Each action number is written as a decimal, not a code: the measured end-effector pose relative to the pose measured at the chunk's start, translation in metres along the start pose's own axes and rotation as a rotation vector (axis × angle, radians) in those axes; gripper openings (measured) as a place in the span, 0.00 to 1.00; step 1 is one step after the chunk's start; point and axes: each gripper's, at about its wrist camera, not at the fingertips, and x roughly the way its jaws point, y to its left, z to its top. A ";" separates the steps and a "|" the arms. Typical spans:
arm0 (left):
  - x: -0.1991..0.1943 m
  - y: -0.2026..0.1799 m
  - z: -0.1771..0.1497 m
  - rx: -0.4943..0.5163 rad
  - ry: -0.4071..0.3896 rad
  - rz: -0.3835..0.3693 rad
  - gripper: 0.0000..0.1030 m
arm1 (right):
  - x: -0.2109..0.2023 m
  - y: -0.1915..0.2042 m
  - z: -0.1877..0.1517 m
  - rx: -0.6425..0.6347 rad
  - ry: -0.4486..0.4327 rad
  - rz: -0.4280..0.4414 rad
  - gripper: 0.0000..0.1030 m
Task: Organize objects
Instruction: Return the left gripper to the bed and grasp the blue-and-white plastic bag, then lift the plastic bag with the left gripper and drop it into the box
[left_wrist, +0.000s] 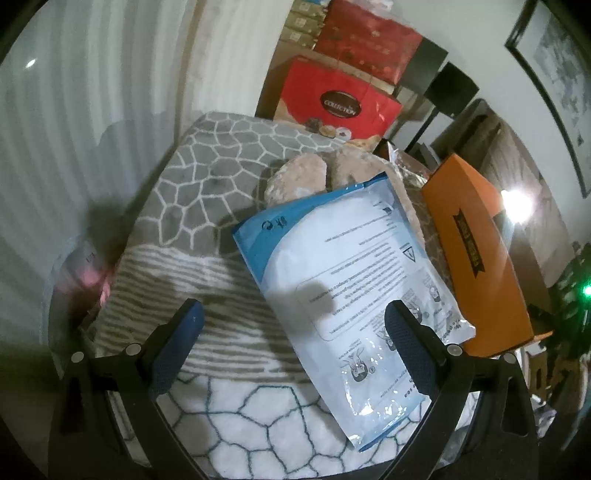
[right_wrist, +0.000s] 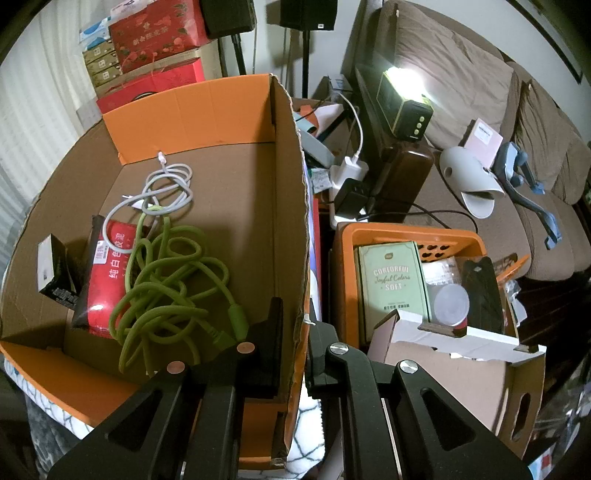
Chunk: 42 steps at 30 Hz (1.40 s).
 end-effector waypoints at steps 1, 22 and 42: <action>0.002 0.000 0.000 -0.007 0.005 -0.008 0.95 | 0.000 0.000 0.000 0.000 0.000 0.000 0.08; 0.035 0.007 0.002 -0.149 0.105 -0.254 0.35 | 0.000 0.000 0.000 -0.001 -0.001 0.000 0.08; 0.020 -0.023 0.034 -0.128 0.053 -0.347 0.15 | 0.000 0.000 -0.001 -0.003 0.001 -0.001 0.08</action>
